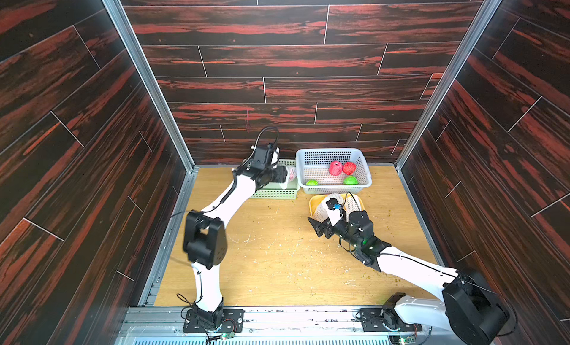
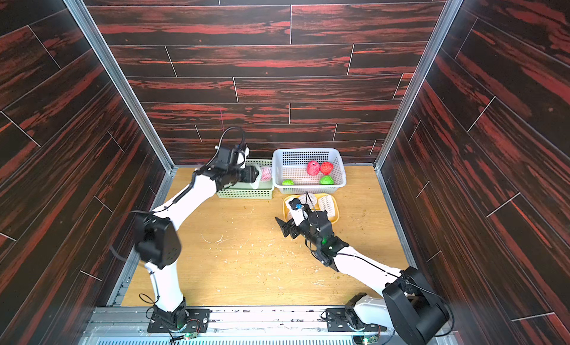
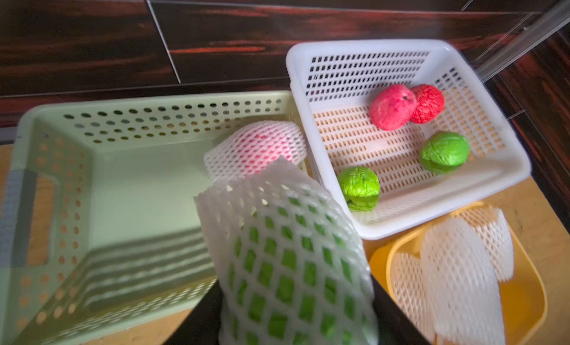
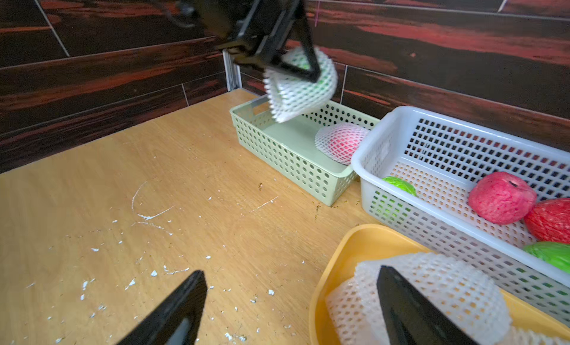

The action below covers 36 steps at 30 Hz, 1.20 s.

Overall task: Remove foam nets from apples
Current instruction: Pick up the apple from the basket, then place the apple at the center of the board.

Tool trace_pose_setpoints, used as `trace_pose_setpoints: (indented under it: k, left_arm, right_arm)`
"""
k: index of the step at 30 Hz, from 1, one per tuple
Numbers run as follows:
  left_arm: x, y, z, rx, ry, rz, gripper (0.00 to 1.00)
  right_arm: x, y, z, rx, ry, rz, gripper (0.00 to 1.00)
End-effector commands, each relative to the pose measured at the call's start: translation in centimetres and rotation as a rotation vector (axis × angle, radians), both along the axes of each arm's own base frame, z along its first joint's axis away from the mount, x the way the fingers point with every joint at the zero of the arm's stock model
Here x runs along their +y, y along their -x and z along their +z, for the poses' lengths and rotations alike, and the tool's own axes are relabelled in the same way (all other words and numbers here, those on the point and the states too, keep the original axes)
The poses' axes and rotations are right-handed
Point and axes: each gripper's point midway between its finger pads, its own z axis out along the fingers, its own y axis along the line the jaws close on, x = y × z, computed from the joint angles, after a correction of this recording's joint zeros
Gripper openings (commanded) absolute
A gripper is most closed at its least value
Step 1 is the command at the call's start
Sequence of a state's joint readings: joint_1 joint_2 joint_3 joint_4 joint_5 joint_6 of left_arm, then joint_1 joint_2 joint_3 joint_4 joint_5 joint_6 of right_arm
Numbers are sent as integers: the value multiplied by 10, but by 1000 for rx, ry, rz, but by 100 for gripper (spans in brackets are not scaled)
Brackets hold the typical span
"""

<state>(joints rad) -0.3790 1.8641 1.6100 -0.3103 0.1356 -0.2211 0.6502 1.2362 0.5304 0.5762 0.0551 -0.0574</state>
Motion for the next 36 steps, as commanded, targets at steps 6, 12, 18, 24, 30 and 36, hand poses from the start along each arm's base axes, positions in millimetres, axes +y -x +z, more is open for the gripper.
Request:
trace_pose_setpoints:
  k: [6,12,18,24,30,36]
  left_arm:
    - [-33,102,-11,-256,38,-266,50]
    - [-37,168,-65,-230,15,-359,49]
    - [-29,192,-94,-275,-39,-324,49]
    - [-32,191,-121,-255,-106,-307,50]
    - [-36,198,-118,-245,-121,-340,83]
    - [-32,205,-101,-256,-98,-335,88]
  right_arm:
    - [-35,-12,21,-103,-72,-208,90]
    - [-37,-13,17,-93,-74,-228,90]
    - [-30,-14,5,-64,-57,-197,90]
    - [-29,-17,1,-48,-40,-202,90]
    - [-26,-18,-4,-36,-28,-195,90]
    - [-23,-20,-9,-23,-16,-186,90]
